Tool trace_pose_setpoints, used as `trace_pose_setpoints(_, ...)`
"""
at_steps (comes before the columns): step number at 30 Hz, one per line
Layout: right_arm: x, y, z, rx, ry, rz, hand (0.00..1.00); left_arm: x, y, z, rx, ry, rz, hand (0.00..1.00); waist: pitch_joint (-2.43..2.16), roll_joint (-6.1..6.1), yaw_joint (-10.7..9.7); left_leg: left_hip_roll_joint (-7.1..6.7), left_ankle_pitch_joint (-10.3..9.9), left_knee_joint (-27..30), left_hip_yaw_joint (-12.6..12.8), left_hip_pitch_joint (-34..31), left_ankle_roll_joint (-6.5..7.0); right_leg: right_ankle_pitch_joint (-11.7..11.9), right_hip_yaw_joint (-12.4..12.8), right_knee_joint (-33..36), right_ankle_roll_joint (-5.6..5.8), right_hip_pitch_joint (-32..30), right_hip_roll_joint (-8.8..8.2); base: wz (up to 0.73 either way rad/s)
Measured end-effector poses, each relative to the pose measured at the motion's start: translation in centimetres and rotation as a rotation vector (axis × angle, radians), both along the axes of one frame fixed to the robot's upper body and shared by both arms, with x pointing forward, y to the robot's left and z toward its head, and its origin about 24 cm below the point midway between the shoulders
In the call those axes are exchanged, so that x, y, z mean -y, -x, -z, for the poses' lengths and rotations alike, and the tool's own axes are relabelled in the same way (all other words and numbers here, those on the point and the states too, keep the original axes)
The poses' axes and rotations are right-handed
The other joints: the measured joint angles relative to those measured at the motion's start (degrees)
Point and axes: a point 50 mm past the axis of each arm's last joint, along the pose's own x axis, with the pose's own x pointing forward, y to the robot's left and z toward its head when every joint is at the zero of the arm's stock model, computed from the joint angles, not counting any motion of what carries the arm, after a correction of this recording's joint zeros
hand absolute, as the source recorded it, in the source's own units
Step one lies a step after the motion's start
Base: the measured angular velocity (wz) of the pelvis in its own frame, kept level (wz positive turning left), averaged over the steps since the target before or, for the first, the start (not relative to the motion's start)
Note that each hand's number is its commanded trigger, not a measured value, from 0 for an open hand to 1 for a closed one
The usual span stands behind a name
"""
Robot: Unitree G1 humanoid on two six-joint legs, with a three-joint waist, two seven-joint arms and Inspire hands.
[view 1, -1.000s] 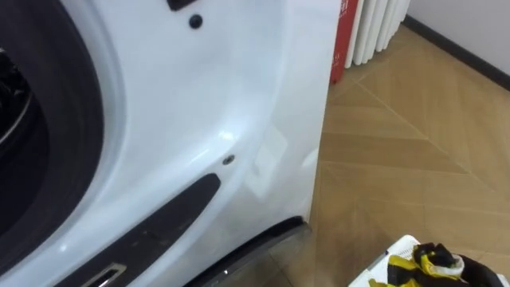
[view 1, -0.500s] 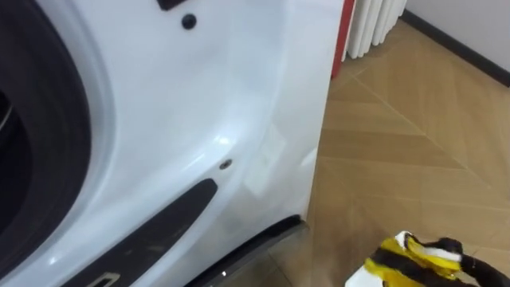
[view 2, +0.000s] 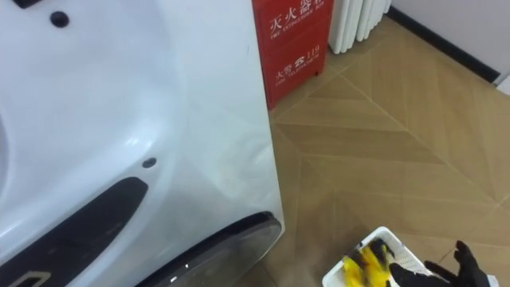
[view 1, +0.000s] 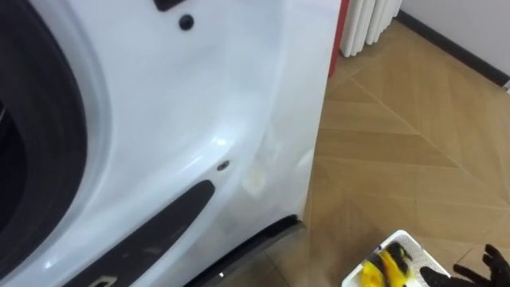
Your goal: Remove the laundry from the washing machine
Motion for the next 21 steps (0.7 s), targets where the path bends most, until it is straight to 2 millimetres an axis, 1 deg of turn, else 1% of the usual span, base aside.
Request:
trace_pose_setpoints(4,-0.1,-0.4,-0.2,0.011,-0.002,-0.002,0.00,0.0,0.0,0.0,0.001,-0.001,0.002,0.00,0.00,-0.06,0.0,-0.01,0.0,0.0,0.0,0.0,0.00,-0.1,0.0,0.1,0.02,0.0,-0.01,0.00)
trace_pose_setpoints(7,-0.2,-0.3,-0.1,0.007,-0.002,-0.008,0.00,-0.2,-0.1,-0.1,0.008,-0.003,0.005,0.00,0.15,-0.38,-0.1,-0.26,0.0,-0.1,-0.1,0.0,0.00,-0.5,0.0,0.9,0.03,-0.4,-0.11,0.00)
trace_pose_setpoints(15,-0.2,-0.3,-0.3,0.006,0.027,-0.011,0.00,-0.2,-0.1,-0.1,0.010,-0.004,0.007,0.00,0.07,-0.53,-0.1,-0.55,0.0,-0.2,-0.3,-0.2,0.01,-1.0,0.0,1.6,0.07,-0.9,-0.33,0.00)
trace_pose_setpoints(19,-0.3,0.3,-0.1,-0.044,0.106,-0.077,0.00,-0.3,-0.1,-0.1,0.008,-0.007,0.009,0.00,-0.07,-0.85,0.0,-0.53,0.0,-0.1,-0.5,0.5,0.01,-1.0,-0.1,1.6,0.06,-0.1,-0.43,0.01)
trace_pose_setpoints(21,-0.4,1.0,0.3,-0.079,0.125,-0.097,0.00,-0.3,-0.2,-0.1,0.011,-0.002,0.006,0.00,-0.07,-1.08,0.1,-0.45,0.0,-0.1,-1.5,1.3,0.02,-1.0,-1.3,1.2,-0.06,1.1,-0.96,0.16)
